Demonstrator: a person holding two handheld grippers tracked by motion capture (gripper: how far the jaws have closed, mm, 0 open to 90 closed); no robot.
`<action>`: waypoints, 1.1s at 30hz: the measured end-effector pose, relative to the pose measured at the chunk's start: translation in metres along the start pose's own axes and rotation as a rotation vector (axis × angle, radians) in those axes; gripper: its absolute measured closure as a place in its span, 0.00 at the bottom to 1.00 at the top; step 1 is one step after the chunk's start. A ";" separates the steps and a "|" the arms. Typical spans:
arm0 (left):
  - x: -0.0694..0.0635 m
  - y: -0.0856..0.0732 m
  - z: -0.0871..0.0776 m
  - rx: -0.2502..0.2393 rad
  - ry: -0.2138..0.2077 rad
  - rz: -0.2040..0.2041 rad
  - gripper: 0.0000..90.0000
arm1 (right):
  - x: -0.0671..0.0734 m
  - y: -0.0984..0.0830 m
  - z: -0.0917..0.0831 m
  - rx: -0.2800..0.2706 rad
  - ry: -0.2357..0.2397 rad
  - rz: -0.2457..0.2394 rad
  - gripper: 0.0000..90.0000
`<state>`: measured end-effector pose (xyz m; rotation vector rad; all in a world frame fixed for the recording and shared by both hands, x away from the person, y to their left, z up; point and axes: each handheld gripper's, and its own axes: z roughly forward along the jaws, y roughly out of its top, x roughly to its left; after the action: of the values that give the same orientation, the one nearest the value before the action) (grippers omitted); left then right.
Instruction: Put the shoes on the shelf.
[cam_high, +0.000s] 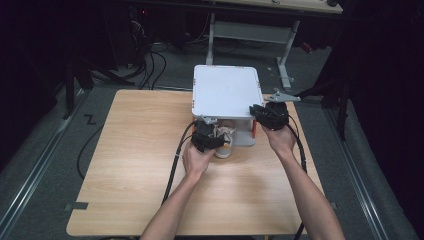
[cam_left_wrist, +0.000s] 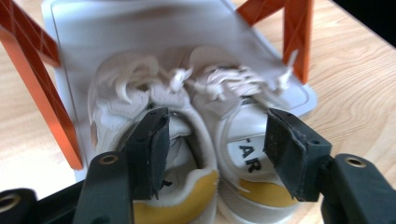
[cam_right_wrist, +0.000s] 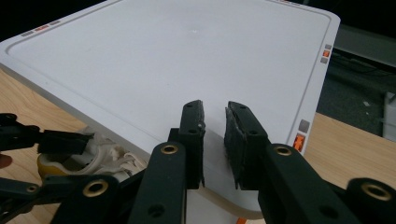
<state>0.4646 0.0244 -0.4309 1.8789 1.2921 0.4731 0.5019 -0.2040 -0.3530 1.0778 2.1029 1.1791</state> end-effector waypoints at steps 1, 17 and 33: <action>-0.002 0.001 -0.005 -0.019 -0.003 0.009 0.45 | 0.000 0.000 0.000 0.000 0.000 -0.001 0.85; -0.017 -0.040 -0.029 0.116 0.076 0.055 0.23 | 0.000 -0.001 0.001 -0.012 -0.002 -0.009 0.85; -0.022 -0.039 0.003 0.185 0.187 0.012 0.19 | 0.000 -0.002 0.001 -0.018 -0.001 -0.006 0.85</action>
<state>0.4337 0.0103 -0.4601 2.0344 1.4922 0.5628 0.5016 -0.2043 -0.3554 1.0638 2.0893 1.1919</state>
